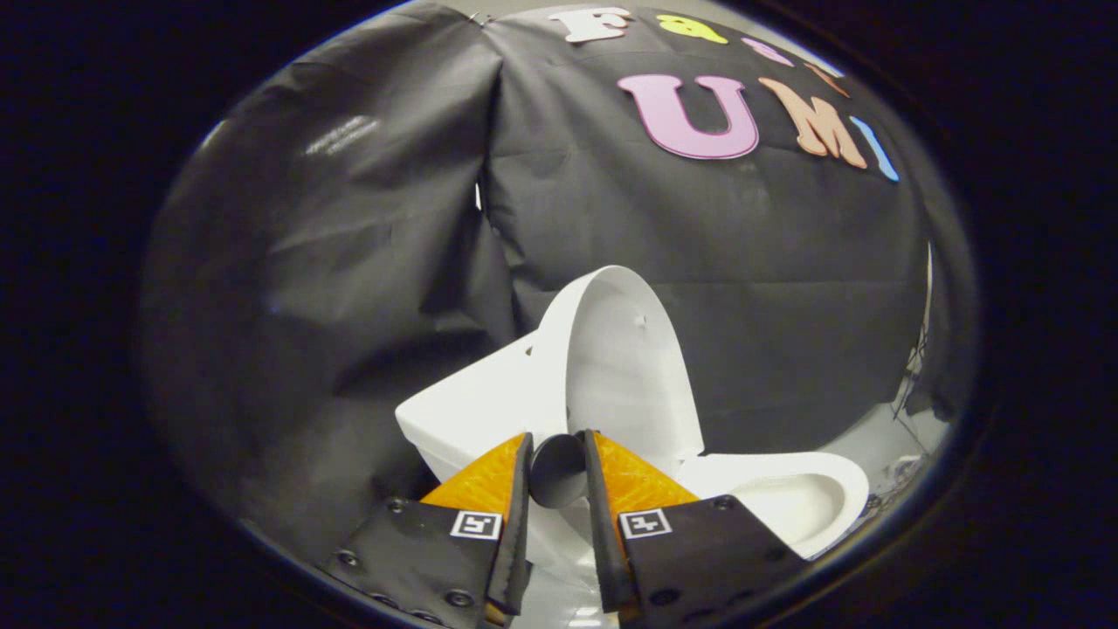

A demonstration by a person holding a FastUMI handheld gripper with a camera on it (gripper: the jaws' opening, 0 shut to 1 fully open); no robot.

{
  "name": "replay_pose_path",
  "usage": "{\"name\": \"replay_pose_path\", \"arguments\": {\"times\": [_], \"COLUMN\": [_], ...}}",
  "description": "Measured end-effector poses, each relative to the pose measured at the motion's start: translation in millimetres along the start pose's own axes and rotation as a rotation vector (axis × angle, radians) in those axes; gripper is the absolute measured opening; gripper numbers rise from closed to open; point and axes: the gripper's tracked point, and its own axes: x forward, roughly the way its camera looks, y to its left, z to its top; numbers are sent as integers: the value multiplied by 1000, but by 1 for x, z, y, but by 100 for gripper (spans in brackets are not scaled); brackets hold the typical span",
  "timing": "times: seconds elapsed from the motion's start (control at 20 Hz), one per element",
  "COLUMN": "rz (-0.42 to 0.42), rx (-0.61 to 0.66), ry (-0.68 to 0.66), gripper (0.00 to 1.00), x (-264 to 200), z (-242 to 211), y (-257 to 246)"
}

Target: Open the toilet lid.

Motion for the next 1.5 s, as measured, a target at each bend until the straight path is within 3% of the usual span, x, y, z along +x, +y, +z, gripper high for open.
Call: {"name": "replay_pose_path", "arguments": {"times": [0.1,0.35,0.65,0.95,1.2,1.5], "rz": [43,67,55,-8,76,63], "rx": [-25,-35,1,-54,-148,-81], "ry": [40,0,-24,-48,45,-125], "gripper": [59,99,99,99,99,99], "x": [3,-27,-79,-134,-182,-236], "z": [-9,-10,-4,-9,-30,14], "y": [7,5,-26,-70,-87,-138]}}
